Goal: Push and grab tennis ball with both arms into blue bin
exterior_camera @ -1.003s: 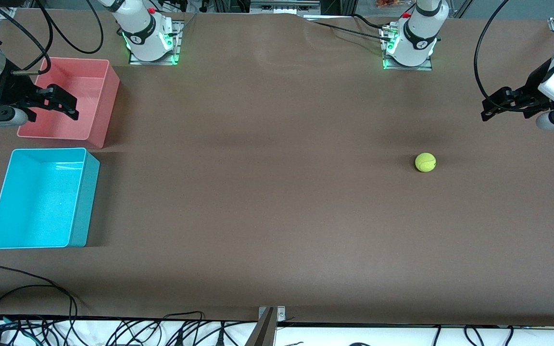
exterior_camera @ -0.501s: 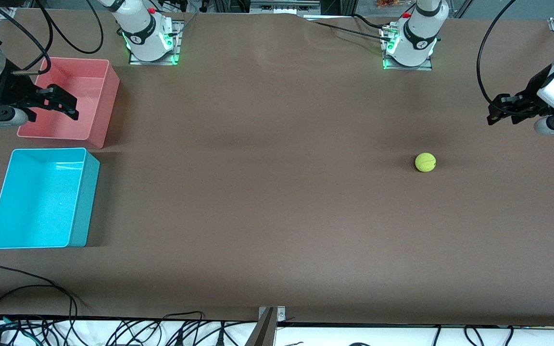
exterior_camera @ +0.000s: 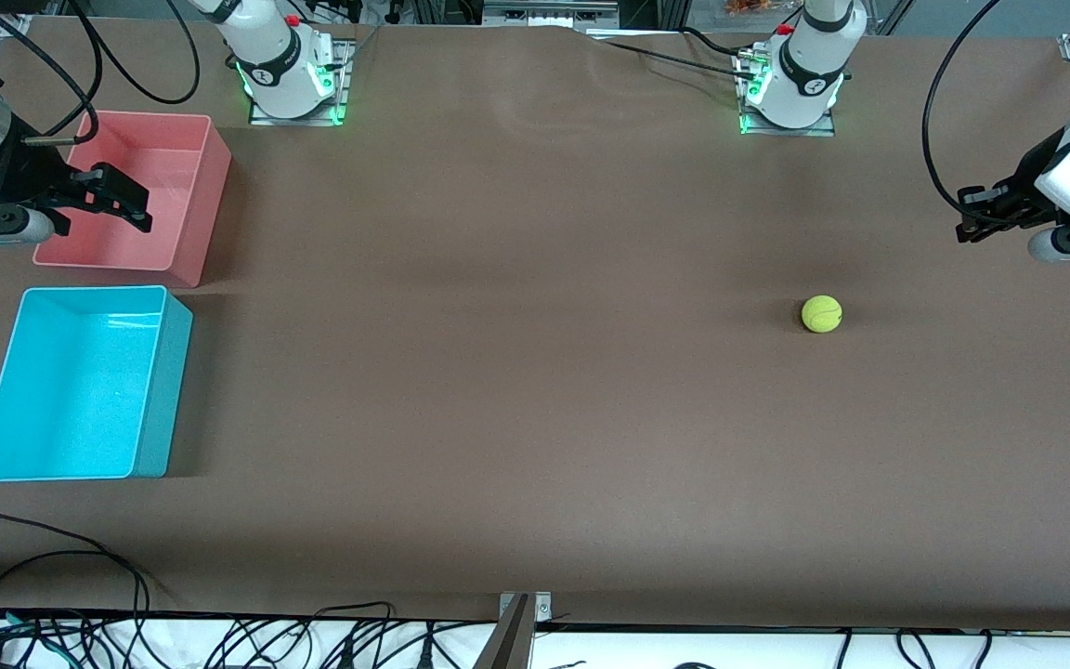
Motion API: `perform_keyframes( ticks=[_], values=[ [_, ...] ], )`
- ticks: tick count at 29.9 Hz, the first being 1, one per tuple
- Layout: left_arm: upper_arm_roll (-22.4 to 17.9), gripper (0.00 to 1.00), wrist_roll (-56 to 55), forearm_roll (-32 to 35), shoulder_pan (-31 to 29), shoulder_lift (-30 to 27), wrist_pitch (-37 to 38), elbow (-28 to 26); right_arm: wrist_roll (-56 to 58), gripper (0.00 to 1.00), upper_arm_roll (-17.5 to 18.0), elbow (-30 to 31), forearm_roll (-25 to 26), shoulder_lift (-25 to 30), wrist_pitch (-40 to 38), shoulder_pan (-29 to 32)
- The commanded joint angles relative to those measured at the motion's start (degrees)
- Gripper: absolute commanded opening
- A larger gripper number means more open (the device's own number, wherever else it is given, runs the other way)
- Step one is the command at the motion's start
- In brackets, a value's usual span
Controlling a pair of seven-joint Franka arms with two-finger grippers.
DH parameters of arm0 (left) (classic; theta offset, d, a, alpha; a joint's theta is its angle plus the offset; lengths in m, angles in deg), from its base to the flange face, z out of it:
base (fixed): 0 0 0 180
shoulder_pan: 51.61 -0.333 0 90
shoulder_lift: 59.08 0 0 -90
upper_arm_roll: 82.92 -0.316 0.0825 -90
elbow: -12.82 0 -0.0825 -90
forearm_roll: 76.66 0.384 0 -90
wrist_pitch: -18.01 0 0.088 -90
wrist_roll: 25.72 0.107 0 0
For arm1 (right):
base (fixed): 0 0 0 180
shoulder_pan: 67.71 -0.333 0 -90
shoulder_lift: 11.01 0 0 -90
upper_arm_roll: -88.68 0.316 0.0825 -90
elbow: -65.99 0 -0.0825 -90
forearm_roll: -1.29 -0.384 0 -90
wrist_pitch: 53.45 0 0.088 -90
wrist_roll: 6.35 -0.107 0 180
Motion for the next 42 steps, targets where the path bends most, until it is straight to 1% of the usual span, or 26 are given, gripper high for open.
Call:
perform_keyframes(
  ticks=[1, 5, 12, 14, 18, 24, 28, 34, 42],
  values=[
    [0.23, 0.0, 7.44, -0.17, -0.7, -0.47, -1.0, -1.1, 0.32, 1.0, -0.05, -1.31, 0.61, -0.38, -1.22, -0.23],
    [0.23, 0.0, 15.17, 1.33, -1.49, -0.38, -1.87, -1.81, 0.32, 1.0, -0.05, -1.31, 0.61, -0.38, -1.22, -0.23],
    [0.23, 0.0, 21.68, 1.59, -2.28, -0.38, -2.76, -2.69, 0.32, 1.0, -0.05, -1.31, 0.61, -0.38, -1.22, -0.14],
    [0.23, 0.0, 25.02, 2.9, -2.28, -0.2, -2.84, -2.69, 0.41, 1.0, -0.05, -1.31, 0.61, -0.38, -1.22, -0.23],
    [0.23, 0.0, 32.4, 4.49, -3.24, -0.03, -4.33, -3.74, 0.41, 1.0, -0.05, -1.31, 0.61, -0.38, -1.22, -0.14],
    [0.05, 0.0, 46.02, 4.58, -5.09, 1.29, -8.9, -6.11, 0.32, 1.0, -0.05, -1.31, 0.61, -0.38, -1.22, -0.14],
    [-0.03, 0.0, 52.36, 4.49, -5.27, 1.82, -11.63, -8.66, 0.32, 1.0, -0.05, -1.31, 0.61, -0.38, -1.22, -0.14],
    [-0.03, 0.0, 55.88, 4.41, -5.27, 2.35, -16.28, -12.7, 0.32, 1.0, -0.14, -1.31, 0.61, -0.47, -1.22, -0.14],
    [-0.38, 0.0, 62.03, 3.62, -5.35, 3.49, -25.16, -19.29, 0.32, 1.0, -0.14, -1.31, 0.61, -0.47, -1.22, -0.14]
  ],
)
